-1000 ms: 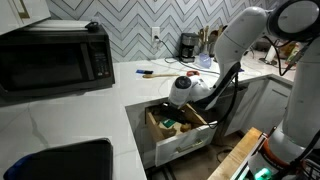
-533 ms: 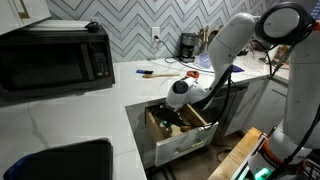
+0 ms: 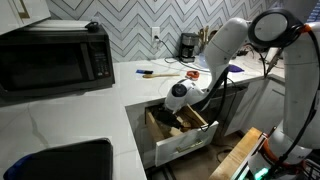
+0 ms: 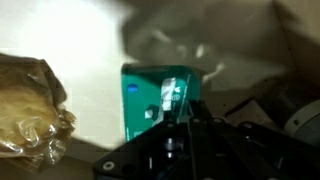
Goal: Remove the green packet from the open drawer and put it on the counter
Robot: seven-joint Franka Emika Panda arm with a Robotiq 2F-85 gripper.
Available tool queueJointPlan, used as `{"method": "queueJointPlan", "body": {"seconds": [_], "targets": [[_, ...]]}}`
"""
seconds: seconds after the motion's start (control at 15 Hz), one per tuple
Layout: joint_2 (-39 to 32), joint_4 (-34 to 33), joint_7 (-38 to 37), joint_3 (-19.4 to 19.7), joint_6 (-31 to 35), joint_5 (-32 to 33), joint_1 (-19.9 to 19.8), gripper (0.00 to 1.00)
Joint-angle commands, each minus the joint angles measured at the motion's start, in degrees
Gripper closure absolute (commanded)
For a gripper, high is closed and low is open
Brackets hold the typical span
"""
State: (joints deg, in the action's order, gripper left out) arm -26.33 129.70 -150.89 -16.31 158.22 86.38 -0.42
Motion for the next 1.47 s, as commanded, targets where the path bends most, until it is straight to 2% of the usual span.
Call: {"method": "queueJointPlan", "body": {"seconds": [0.0,0.47,0.67,0.73,0.8,0.87,0.93,1.0,1.27,1.4], "targets": [[-0.8,0.0,-1.2,0.1,0.7,0.9,0.0,1.0],[5.8,4.6,6.7,-2.8,3.6,-7.4,-2.1,1.0],[9.1,7.0,15.5,-5.2,3.9,-17.6,-3.9,1.0],[10.6,7.9,19.4,-1.6,4.8,-23.3,0.0,1.0],[11.3,8.7,22.1,-6.7,3.3,-26.0,-4.8,1.0],[12.9,9.6,26.0,-2.1,4.4,-31.6,0.0,1.0],[13.4,10.1,28.8,-7.7,2.7,-34.5,-5.3,1.0],[14.4,10.6,32.3,-8.5,2.3,-38.8,-5.8,1.0],[17.7,12.0,47.5,-15.5,1.7,-57.1,-11.3,1.0],[19.8,11.6,54.3,-18.6,-1.0,-66.2,-13.4,1.0]]}}
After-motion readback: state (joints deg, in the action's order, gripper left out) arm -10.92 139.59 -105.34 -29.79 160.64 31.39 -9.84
